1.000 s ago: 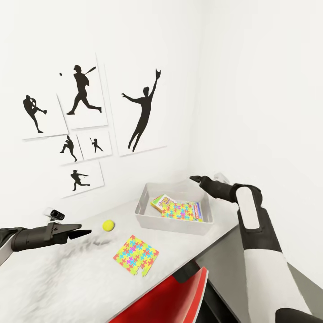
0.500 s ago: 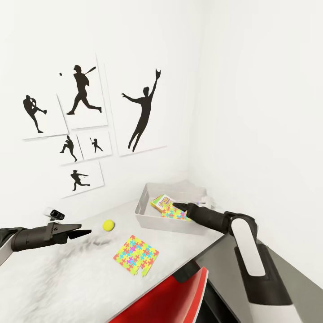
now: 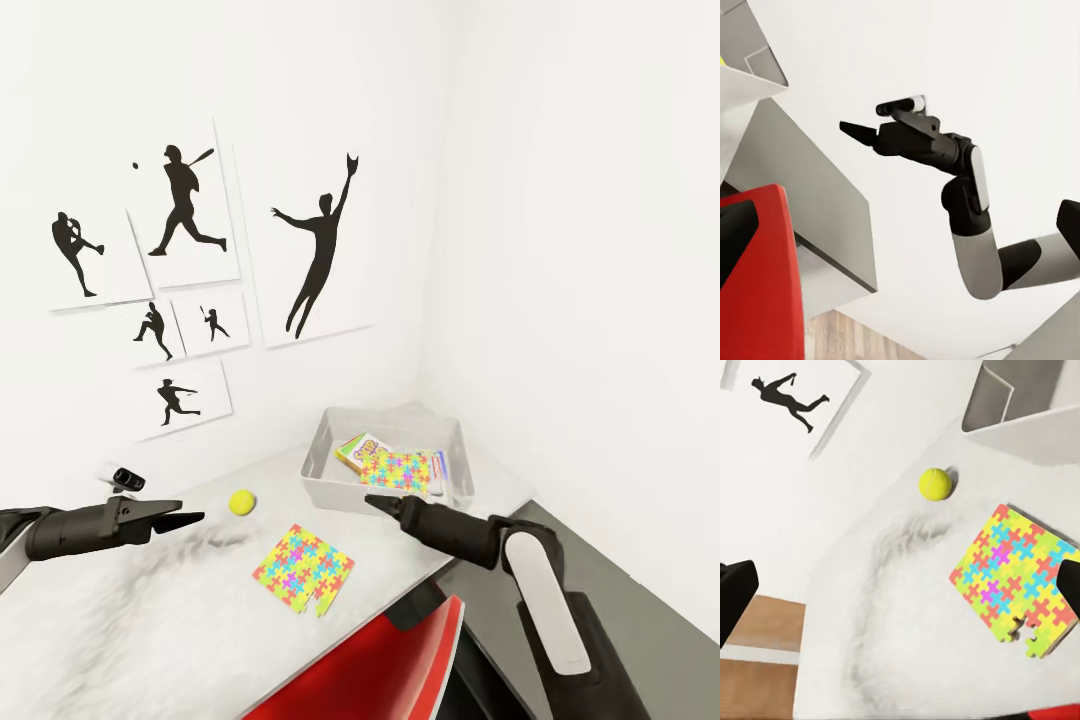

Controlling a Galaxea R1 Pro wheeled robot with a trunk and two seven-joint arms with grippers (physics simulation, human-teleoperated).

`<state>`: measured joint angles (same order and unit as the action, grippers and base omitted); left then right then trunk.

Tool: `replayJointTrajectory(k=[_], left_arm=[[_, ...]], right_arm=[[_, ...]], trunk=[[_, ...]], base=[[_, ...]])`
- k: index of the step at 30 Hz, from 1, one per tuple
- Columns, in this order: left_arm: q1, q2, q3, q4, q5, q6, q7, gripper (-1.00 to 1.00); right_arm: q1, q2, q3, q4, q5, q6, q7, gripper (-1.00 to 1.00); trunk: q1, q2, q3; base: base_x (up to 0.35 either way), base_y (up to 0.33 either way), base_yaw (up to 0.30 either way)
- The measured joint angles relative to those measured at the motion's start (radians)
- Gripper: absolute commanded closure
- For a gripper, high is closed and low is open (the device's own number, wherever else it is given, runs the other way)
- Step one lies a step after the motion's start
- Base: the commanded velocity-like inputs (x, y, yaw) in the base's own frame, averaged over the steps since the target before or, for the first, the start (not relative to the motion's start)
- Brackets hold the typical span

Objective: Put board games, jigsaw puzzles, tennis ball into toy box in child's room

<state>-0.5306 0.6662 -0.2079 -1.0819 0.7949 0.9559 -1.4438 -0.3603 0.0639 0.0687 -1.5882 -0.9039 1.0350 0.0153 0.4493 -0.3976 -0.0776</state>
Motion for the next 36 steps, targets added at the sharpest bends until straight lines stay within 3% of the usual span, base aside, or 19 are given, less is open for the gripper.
replayJointTrajectory(k=[5,9,11,17,36], left_arm=[[0.001,0.001,0.001,0.0,0.001,0.0,-0.001,-1.0],[0.001,0.001,0.001,0.0,0.001,0.0,0.001,-1.0],[0.001,0.001,0.001,0.0,0.001,0.0,0.003,-1.0],[0.001,0.001,0.001,0.0,0.003,0.0,0.004,-1.0],[0.001,0.002,0.002,0.0,0.002,0.0,0.003,-1.0]], right_arm=[[0.003,0.012,0.08,0.006,0.038,-0.002,-0.123,-1.0],[0.004,0.046,0.111,0.009,0.044,0.001,-0.273,-1.0],[0.004,0.058,0.116,0.01,0.044,0.001,-0.31,-1.0],[0.004,0.071,0.115,0.009,0.047,0.001,-0.346,-1.0],[0.004,0.073,0.124,0.009,0.046,-0.057,-0.401,-1.0]], trunk=[[0.0,0.0,0.0],[0.0,0.0,0.0],[0.0,0.0,0.0],[0.0,0.0,0.0],[0.0,0.0,0.0]], base=[[0.0,0.0,0.0],[0.0,0.0,0.0],[0.0,0.0,0.0],[-0.011,0.017,0.0],[-0.065,0.051,0.013]])
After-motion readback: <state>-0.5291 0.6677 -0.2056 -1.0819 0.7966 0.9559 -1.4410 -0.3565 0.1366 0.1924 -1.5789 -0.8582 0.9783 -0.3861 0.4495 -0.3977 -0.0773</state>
